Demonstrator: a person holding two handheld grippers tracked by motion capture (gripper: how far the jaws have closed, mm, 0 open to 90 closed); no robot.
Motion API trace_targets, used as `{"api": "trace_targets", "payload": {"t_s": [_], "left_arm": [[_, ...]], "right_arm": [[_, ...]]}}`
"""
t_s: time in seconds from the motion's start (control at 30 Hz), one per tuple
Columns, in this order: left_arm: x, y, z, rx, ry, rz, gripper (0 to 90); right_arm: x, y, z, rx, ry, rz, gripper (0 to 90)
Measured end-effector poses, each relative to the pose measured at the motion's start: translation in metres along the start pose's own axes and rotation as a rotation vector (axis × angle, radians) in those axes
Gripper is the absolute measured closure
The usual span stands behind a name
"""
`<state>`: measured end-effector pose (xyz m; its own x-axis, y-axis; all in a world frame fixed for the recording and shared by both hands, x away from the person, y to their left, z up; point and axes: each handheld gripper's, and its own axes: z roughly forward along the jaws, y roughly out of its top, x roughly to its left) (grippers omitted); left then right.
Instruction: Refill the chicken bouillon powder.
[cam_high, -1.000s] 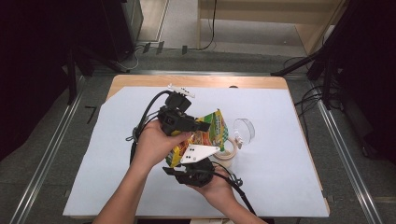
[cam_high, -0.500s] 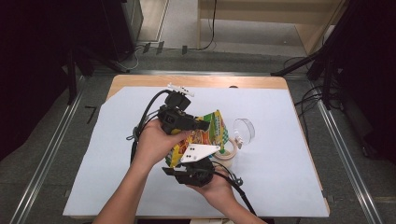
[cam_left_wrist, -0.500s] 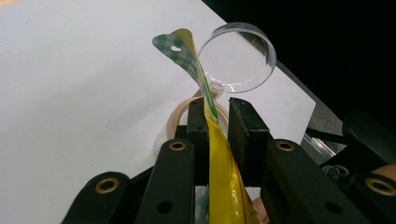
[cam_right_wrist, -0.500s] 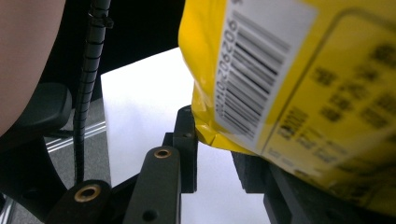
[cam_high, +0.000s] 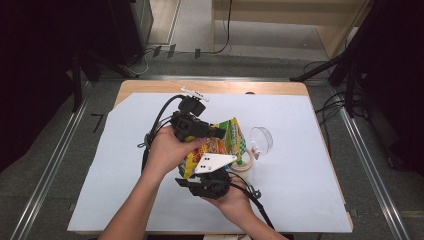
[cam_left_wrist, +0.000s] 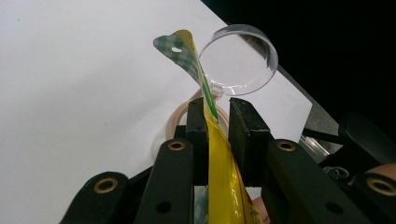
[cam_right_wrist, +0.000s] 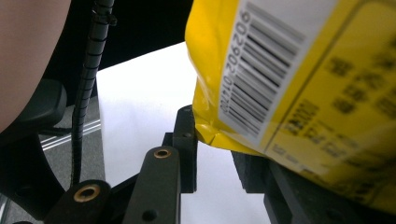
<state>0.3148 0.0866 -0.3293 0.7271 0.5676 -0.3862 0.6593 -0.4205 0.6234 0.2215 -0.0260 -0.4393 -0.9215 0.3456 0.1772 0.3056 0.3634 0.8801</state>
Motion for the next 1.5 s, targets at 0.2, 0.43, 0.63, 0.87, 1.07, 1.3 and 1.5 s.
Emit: {"api": "trace_targets", "payload": {"t_s": [0.2, 0.43, 0.63, 0.87, 1.07, 1.3, 1.5], "left_arm": [[0.004, 0.001, 0.001, 0.004, -0.005, -0.01, 78.3], [0.006, 0.002, 0.002, 0.01, -0.011, -0.018, 78.2], [0.009, 0.002, 0.003, 0.011, -0.021, -0.038, 78.0], [0.015, 0.002, 0.002, 0.013, -0.035, -0.068, 77.7], [0.021, 0.0, 0.001, 0.015, -0.042, -0.086, 77.6], [0.01, 0.005, 0.001, 0.024, -0.028, -0.058, 77.9], [0.012, 0.012, 0.002, 0.04, -0.007, -0.053, 78.1]], "right_arm": [[-0.001, 0.0, 0.0, 0.001, 0.004, 0.007, 73.5], [-0.001, 0.0, -0.001, 0.007, -0.003, 0.005, 73.6], [-0.001, 0.0, -0.001, 0.01, -0.013, -0.006, 73.4], [0.001, 0.001, -0.002, 0.008, -0.016, -0.022, 73.2], [0.002, 0.001, -0.003, 0.015, -0.014, -0.03, 73.1], [0.001, 0.001, -0.003, 0.015, -0.017, -0.016, 73.4], [-0.004, 0.008, -0.003, 0.027, -0.013, -0.003, 73.4]]}}
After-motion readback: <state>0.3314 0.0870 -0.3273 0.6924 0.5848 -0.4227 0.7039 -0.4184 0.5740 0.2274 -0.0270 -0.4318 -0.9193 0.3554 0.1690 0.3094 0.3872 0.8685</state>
